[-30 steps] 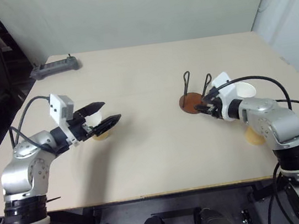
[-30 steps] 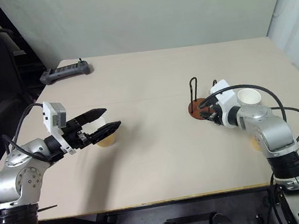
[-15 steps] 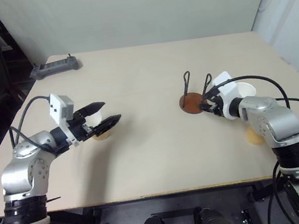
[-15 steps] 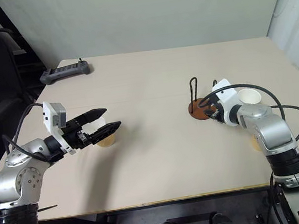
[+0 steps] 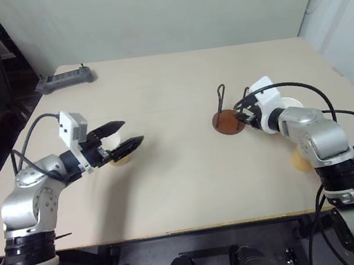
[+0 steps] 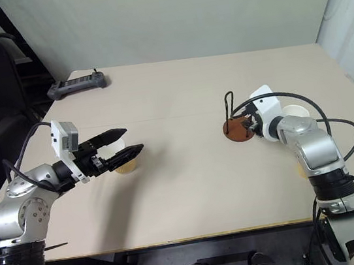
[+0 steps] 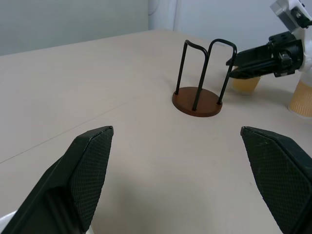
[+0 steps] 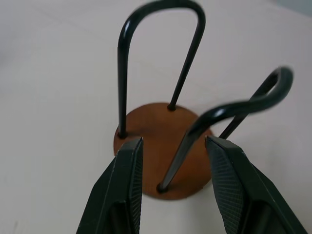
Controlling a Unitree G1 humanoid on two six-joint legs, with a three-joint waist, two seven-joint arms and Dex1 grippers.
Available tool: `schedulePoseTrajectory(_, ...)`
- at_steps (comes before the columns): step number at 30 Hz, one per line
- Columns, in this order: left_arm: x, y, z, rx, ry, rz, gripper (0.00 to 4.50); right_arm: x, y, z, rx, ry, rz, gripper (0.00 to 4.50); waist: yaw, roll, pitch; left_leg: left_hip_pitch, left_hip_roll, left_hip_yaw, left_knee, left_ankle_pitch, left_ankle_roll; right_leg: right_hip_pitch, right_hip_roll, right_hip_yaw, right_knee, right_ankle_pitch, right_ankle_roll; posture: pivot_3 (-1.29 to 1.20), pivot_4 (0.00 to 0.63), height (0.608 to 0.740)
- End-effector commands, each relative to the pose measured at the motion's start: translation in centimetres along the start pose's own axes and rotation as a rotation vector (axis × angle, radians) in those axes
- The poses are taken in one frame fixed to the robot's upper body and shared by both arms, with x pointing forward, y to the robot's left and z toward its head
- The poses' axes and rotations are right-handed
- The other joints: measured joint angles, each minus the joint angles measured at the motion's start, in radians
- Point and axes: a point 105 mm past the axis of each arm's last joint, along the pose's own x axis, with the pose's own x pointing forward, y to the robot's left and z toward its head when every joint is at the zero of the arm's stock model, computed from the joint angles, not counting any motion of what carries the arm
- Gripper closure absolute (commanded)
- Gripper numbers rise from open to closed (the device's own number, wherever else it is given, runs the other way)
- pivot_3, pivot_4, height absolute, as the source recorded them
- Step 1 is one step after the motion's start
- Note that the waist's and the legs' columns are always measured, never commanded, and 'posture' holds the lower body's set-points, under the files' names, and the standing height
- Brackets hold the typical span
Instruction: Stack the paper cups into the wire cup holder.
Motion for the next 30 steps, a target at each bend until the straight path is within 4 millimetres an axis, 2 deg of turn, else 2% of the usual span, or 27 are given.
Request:
schedulePoseTrajectory(1, -0.1, 0.2, 1.1, 0.039, -0.022, 0.003, 0.02, -0.3, -0.8, 1.6, -0.009, -0.060, -0.038, 2.50, 0.000, 0.000, 0.000, 0.000, 0.000, 0.000, 0.000, 0.000, 0.000, 0.000, 0.000, 0.000, 0.000, 0.000, 0.000, 0.00, 0.150, 0.740)
schedulePoseTrajectory(6, -0.1, 0.1, 1.1, 0.039, -0.022, 0.001, 0.02, -0.3, -0.6, 1.7, -0.001, -0.061, -0.029, 2.50, 0.000, 0.000, 0.000, 0.000, 0.000, 0.000, 0.000, 0.000, 0.000, 0.000, 0.000, 0.000, 0.000, 0.000, 0.000, 0.00, 0.150, 0.740)
schedulePoseTrajectory(9, 0.0, 0.1, 1.1, 0.038, -0.021, 0.000, 0.00, -0.2, -0.6, 1.7, 0.006, -0.062, -0.029, 3.12, 0.000, 0.000, 0.000, 0.000, 0.000, 0.000, 0.000, 0.000, 0.000, 0.000, 0.000, 0.000, 0.000, 0.000, 0.000, 0.00, 0.150, 0.740)
schedulePoseTrajectory(13, 0.0, 0.1, 1.1, 0.038, -0.021, 0.000, 0.00, -0.2, -0.5, 1.6, 0.015, -0.062, -0.027, 4.48, 0.000, 0.000, 0.000, 0.000, 0.000, 0.000, 0.000, 0.000, -0.001, 0.000, 0.000, 0.000, 0.000, 0.000, 0.000, 0.00, 0.150, 0.740)
schedulePoseTrajectory(22, 0.0, 0.2, 1.1, 0.037, -0.022, 0.000, 0.00, -0.2, -0.1, 1.6, 0.028, -0.058, -0.006, 4.48, 0.001, 0.000, 0.000, 0.000, 0.000, 0.000, 0.000, 0.000, -0.001, 0.000, 0.000, 0.000, 0.000, 0.000, 0.000, 0.00, 0.150, 0.740)
schedulePoseTrajectory(30, 0.2, 0.2, 1.1, 0.034, -0.019, -0.007, 0.00, -0.7, 1.7, 1.5, 0.085, -0.028, 0.197, 4.48, 0.000, 0.000, 0.000, 0.000, 0.000, 0.000, 0.000, 0.000, -0.001, 0.000, 0.000, 0.000, 0.000, 0.000, 0.000, 0.00, 0.150, 0.740)
